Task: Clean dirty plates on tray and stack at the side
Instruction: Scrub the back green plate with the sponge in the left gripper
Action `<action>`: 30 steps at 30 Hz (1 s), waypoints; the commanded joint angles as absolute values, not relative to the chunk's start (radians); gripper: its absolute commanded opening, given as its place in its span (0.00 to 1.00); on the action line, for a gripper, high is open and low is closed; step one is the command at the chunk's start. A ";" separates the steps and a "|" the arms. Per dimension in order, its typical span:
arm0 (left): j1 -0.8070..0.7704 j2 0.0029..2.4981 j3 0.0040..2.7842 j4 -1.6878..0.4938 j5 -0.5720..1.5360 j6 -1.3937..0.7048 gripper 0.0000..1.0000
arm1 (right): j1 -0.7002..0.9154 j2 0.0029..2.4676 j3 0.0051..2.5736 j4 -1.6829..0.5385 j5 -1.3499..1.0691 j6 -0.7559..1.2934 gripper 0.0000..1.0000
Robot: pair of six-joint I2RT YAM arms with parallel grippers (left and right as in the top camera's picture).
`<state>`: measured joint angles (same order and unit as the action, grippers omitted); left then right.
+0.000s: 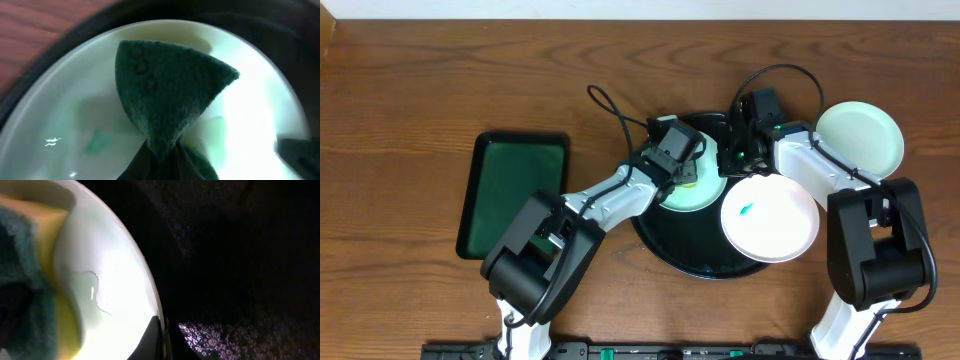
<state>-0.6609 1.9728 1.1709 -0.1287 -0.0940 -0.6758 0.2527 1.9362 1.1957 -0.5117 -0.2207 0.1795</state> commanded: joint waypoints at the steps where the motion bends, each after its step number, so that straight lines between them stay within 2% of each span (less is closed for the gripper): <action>1: -0.609 1.999 1.137 -0.254 -0.373 -0.621 0.07 | 0.249 1.917 1.195 -0.513 -0.206 0.186 0.01; 6: -0.565 1.954 1.138 -0.352 -0.644 -0.621 0.07 | 0.249 1.917 1.195 -0.512 -0.206 0.186 0.01; 11: -0.551 1.891 1.138 -0.315 -0.622 -0.610 0.07 | 0.249 1.917 1.195 -0.512 -0.205 0.185 0.01; 14: -0.553 1.856 1.138 -0.276 -0.498 -0.610 0.07 | 0.249 1.917 1.195 -0.513 -0.206 0.181 0.01; 21: -0.556 1.850 1.136 -0.151 0.004 -0.616 0.07 | 0.249 1.917 1.195 -0.513 -0.191 0.178 0.01; 27: -0.586 1.930 1.135 -0.131 0.139 -0.690 0.08 | 0.249 1.917 1.195 -0.513 -0.191 0.179 0.01; 30: -0.604 1.967 1.135 -0.129 0.123 -0.689 0.08 | 0.249 1.917 1.195 -0.513 -0.191 0.178 0.01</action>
<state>-0.5915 1.9274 1.1465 -0.1268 0.0650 -0.6689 0.2565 1.9362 1.1957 -0.5098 -0.2245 0.1829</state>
